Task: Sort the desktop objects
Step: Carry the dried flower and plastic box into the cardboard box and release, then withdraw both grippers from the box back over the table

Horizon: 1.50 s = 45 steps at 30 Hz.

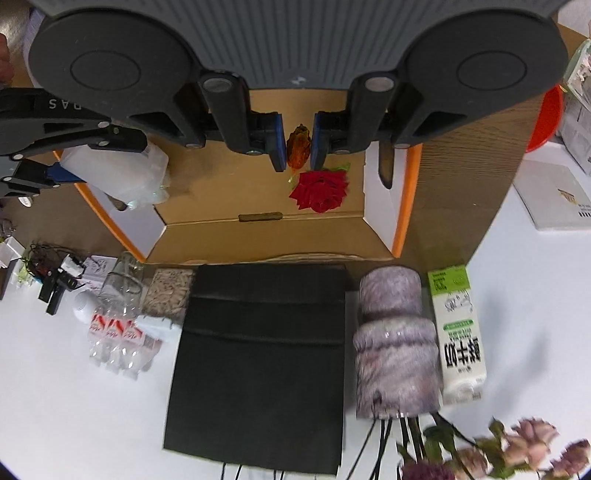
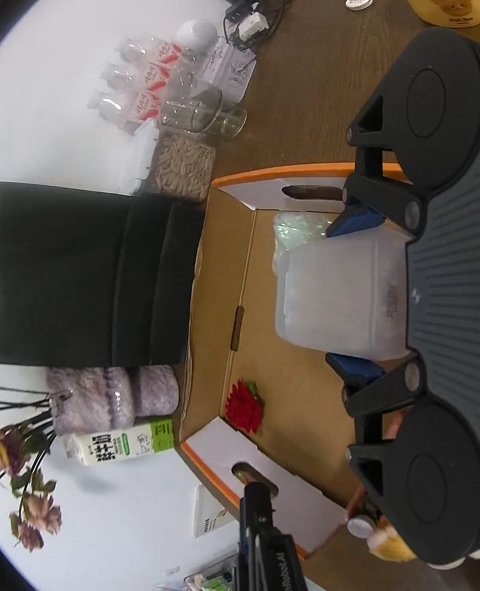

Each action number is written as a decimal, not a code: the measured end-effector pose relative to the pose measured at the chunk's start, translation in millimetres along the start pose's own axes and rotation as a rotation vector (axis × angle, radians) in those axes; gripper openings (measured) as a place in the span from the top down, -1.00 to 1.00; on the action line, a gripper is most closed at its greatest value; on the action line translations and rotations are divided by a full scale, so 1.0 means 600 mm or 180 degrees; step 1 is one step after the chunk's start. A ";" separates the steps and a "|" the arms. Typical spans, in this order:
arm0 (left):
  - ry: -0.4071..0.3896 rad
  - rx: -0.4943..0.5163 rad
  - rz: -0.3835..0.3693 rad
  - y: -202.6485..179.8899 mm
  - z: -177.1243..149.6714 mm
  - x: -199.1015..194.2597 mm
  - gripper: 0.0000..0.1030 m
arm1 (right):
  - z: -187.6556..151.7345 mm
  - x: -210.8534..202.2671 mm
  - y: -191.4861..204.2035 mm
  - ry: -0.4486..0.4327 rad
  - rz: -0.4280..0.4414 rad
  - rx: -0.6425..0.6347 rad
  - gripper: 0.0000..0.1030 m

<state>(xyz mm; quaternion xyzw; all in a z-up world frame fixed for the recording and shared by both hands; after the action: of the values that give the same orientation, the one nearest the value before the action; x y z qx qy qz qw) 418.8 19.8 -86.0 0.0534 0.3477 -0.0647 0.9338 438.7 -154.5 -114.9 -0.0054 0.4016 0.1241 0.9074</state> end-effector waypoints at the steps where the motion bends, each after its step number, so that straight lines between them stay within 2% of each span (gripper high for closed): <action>1: 0.0026 0.0001 -0.0002 0.002 0.000 0.010 0.72 | 0.001 0.005 0.001 0.0020 -0.0005 -0.0005 -0.25; 11: 0.0226 0.0006 0.0038 0.011 0.000 0.079 0.72 | 0.025 0.083 -0.022 0.0209 -0.0173 0.0018 -0.25; 23: 0.0392 0.0016 0.0090 0.014 -0.015 0.114 0.69 | 0.025 0.116 -0.024 0.0283 -0.0204 -0.0038 -0.25; 24: 0.0382 0.0024 0.0100 0.015 -0.014 0.114 0.53 | 0.026 0.115 -0.024 0.0289 -0.0191 -0.0028 -0.25; 25: 0.0381 0.0017 0.0109 0.016 -0.015 0.113 0.12 | 0.026 0.113 -0.023 0.0287 -0.0163 -0.0025 -0.31; 26: 0.0357 0.0002 0.0124 0.017 -0.014 0.111 -0.07 | 0.027 0.111 -0.022 0.0286 -0.0129 -0.0020 -0.51; 28: 0.0277 0.0002 0.0134 0.018 -0.011 0.104 -0.62 | 0.030 0.106 -0.022 0.0242 -0.0111 -0.0007 -0.75; 30: 0.0242 -0.0004 0.0154 0.019 -0.008 0.097 -1.00 | 0.033 0.098 -0.022 0.0171 -0.0113 -0.0020 -0.81; 35: 0.0065 0.0035 0.0241 0.020 0.004 0.075 -1.00 | 0.039 0.079 -0.023 0.0077 -0.0077 0.0030 -0.83; 45: 0.0023 0.0065 0.0254 0.015 0.001 0.050 -1.00 | 0.038 0.046 -0.018 -0.0027 -0.0056 0.0031 -0.83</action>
<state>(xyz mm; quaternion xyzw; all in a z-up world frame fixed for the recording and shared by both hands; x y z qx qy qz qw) 443.3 26.2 -104.8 0.0770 0.3481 -0.0308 0.9338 475.9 -156.4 -120.5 -0.0040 0.3982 0.1143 0.9101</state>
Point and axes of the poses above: each gripper's, at about its wrist camera, not at the fingertips, and x roughly the way its jaws point, y to its left, z to its top, the point moved 10 cm from there along x, roughly the way its jaws point, and after that the axes turned 8 degrees about x, right-handed, at the moved point
